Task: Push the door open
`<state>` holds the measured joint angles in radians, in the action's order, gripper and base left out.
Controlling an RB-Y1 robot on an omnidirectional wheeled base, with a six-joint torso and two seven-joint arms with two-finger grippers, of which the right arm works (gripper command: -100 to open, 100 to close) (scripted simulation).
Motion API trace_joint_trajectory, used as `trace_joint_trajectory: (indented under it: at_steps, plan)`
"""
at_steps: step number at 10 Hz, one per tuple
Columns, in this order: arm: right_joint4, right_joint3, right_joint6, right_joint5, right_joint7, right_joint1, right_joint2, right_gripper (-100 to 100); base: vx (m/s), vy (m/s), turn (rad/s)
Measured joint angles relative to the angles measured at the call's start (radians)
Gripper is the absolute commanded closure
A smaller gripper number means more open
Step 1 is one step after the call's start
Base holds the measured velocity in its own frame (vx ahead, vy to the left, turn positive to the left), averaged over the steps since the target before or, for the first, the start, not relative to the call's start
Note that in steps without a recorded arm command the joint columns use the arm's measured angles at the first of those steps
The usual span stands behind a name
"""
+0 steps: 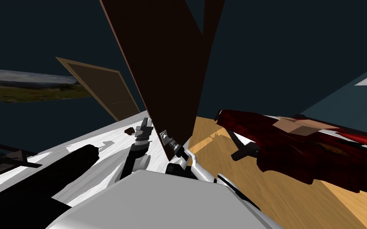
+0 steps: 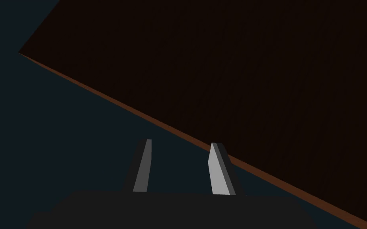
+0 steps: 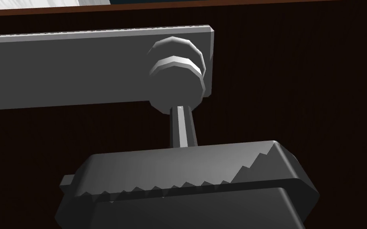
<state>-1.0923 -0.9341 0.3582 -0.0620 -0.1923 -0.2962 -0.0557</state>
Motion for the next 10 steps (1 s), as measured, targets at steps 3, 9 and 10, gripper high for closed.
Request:
trace_joint_trajectory:
  at_steps: [3,9,10]
  plan:
    - [-0.003,0.006,-0.002,-0.002,-0.001,0.0,-0.007,-100,-0.108,-0.076,-0.065]
    - [0.007,0.03,-0.003,-0.004,0.005,0.005,-0.007,-100,-0.03,0.001,-0.011]
    - [0.01,0.034,-0.001,-0.003,0.007,0.004,-0.007,-100,0.101,0.175,0.018]
